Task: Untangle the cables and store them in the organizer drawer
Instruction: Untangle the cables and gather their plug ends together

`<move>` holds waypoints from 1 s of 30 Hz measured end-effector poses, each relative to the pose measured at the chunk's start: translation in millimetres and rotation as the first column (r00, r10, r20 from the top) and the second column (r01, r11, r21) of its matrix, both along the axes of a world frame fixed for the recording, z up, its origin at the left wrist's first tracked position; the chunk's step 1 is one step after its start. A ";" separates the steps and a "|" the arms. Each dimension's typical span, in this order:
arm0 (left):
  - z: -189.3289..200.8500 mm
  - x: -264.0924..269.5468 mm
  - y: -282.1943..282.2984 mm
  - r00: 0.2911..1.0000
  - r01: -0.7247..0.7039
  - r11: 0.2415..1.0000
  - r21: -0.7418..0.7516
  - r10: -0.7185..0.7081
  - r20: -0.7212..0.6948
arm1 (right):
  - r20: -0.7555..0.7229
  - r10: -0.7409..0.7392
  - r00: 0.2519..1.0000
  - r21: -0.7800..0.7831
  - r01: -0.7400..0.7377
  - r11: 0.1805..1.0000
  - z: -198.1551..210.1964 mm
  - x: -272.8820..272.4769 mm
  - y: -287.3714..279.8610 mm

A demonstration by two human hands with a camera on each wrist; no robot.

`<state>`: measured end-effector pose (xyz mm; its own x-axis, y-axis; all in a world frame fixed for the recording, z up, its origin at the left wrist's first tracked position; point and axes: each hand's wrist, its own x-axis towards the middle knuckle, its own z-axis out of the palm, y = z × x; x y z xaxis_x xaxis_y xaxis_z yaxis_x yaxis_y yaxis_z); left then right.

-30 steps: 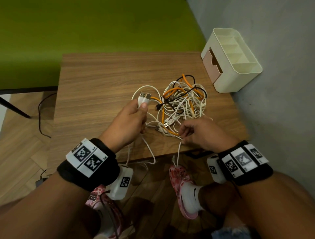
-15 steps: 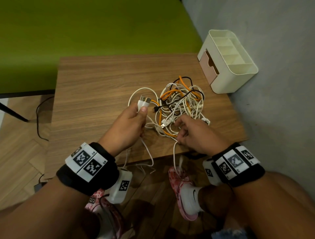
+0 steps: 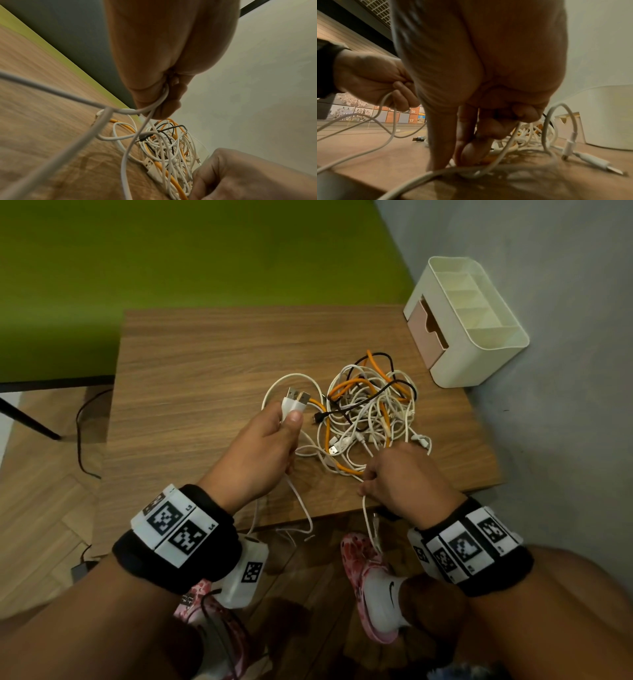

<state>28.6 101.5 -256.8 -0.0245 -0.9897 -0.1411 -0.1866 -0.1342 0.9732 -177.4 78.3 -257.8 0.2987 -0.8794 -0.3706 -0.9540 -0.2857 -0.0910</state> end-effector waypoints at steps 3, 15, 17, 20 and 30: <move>0.8 -0.5 0.9 1.000 0.002 1.000 -0.002 -0.002 0.024 | 0.032 0.016 0.999 0.006 -0.016 1.000 -2.0 -2.1 1.5; 10.8 -5.1 -2.4 0.990 -0.086 0.996 0.019 0.088 -0.113 | 0.538 -0.137 0.832 0.156 0.062 0.986 21.2 -12.1 -11.5; 14.7 -9.7 -4.6 0.977 -0.108 0.994 0.023 0.110 -0.182 | 0.545 -0.133 0.828 0.132 0.072 0.989 26.0 -7.4 -13.3; 23.7 -17.5 -7.6 0.960 -0.134 0.990 0.036 0.138 -0.244 | 0.517 -0.102 0.850 0.091 0.064 0.994 30.0 -0.3 -12.1; 26.1 -17.7 -12.0 0.934 -0.162 0.984 0.075 0.178 -0.311 | 0.417 0.093 0.904 -0.218 0.000 0.976 30.2 10.1 -7.0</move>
